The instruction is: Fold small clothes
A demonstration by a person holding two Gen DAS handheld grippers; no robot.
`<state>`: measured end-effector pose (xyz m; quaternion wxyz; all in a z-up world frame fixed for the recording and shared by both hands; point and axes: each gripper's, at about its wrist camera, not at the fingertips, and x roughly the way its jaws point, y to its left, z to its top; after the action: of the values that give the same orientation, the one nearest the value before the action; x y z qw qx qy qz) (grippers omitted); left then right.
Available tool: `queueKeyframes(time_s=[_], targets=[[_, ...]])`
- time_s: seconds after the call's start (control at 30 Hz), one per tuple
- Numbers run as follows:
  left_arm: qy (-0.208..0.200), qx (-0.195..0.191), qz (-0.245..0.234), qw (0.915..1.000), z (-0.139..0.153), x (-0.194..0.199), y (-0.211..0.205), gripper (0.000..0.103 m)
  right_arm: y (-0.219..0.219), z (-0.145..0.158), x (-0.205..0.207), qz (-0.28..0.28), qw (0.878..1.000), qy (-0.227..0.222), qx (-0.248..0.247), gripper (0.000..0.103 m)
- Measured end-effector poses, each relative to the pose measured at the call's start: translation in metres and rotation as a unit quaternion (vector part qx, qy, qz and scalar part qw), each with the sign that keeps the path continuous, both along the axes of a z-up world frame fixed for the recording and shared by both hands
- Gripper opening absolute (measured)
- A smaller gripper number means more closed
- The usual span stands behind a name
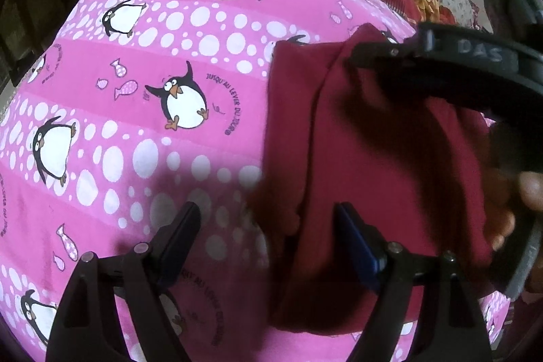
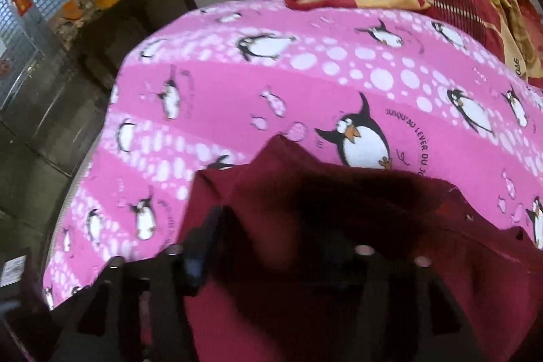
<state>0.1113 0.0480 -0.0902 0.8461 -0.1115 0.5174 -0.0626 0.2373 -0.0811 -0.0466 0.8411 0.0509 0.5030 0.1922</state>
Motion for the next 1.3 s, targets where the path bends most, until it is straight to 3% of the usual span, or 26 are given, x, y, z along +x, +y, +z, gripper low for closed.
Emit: queueKeyframes(time_s=[0.23, 0.37, 0.5, 0.53, 0.6, 0.7, 0.87, 0.9, 0.93, 0.97, 1.03, 1.1, 1.2, 1.27, 1.3], targets=[[-0.002, -0.028, 0.006, 0.9996, 0.001, -0.013, 0.012, 0.082, 0.041, -0.012, 0.001, 0.032, 0.999, 0.035, -0.024, 0.079], [-0.011, -0.06, 0.014, 0.998, -0.003, -0.026, 0.024, 0.083, 0.062, -0.022, 0.005, 0.028, 0.997, 0.032, -0.067, 0.092], [-0.016, -0.063, 0.013, 0.9978, -0.004, -0.029, 0.025, 0.085, 0.083, -0.035, 0.003, 0.035, 0.99, 0.013, -0.134, 0.096], [-0.015, -0.063, 0.013, 0.9978, -0.003, -0.029, 0.025, 0.085, 0.083, -0.035, 0.001, 0.032, 0.99, 0.006, -0.14, 0.093], [-0.015, -0.066, 0.015, 0.9976, -0.003, -0.028, 0.024, 0.085, 0.076, -0.03, -0.003, 0.018, 0.989, -0.011, -0.147, 0.066], [-0.019, -0.072, 0.018, 0.9971, -0.001, -0.025, 0.021, 0.085, 0.047, -0.019, -0.003, 0.021, 0.996, 0.006, -0.082, 0.026], [-0.028, -0.075, 0.009, 0.9967, 0.001, -0.015, 0.005, 0.084, 0.003, 0.003, -0.012, 0.007, 1.0, 0.007, -0.003, 0.017], [-0.027, -0.08, 0.002, 0.9965, 0.002, -0.013, 0.0, 0.071, -0.003, 0.005, -0.013, 0.005, 1.0, 0.007, 0.001, 0.017], [-0.024, -0.082, -0.006, 0.9963, 0.003, -0.013, -0.006, 0.047, -0.009, 0.005, -0.014, 0.003, 1.0, 0.008, 0.003, 0.015], [-0.018, -0.083, -0.018, 0.9962, 0.003, -0.01, -0.013, 0.035, -0.014, 0.005, -0.013, 0.0, 1.0, 0.01, 0.006, 0.012], [-0.022, -0.07, -0.029, 0.9969, 0.007, -0.011, -0.023, 0.024, -0.021, 0.006, -0.013, -0.01, 1.0, 0.012, 0.004, 0.004], [-0.035, -0.065, -0.038, 0.9965, 0.014, -0.012, -0.029, 0.019, -0.033, 0.007, -0.015, -0.02, 0.999, 0.024, 0.024, 0.005], [-0.053, -0.075, -0.044, 0.9948, 0.025, -0.018, -0.031, 0.018, -0.048, 0.011, -0.019, -0.037, 0.996, 0.038, 0.065, 0.013], [-0.06, -0.079, -0.049, 0.9938, 0.032, -0.022, -0.034, 0.017, -0.044, 0.017, -0.021, -0.031, 0.996, 0.036, 0.075, 0.068], [-0.064, -0.08, -0.052, 0.9934, 0.036, -0.022, -0.037, 0.017, -0.04, 0.02, -0.022, -0.028, 0.996, 0.033, 0.082, 0.076]])
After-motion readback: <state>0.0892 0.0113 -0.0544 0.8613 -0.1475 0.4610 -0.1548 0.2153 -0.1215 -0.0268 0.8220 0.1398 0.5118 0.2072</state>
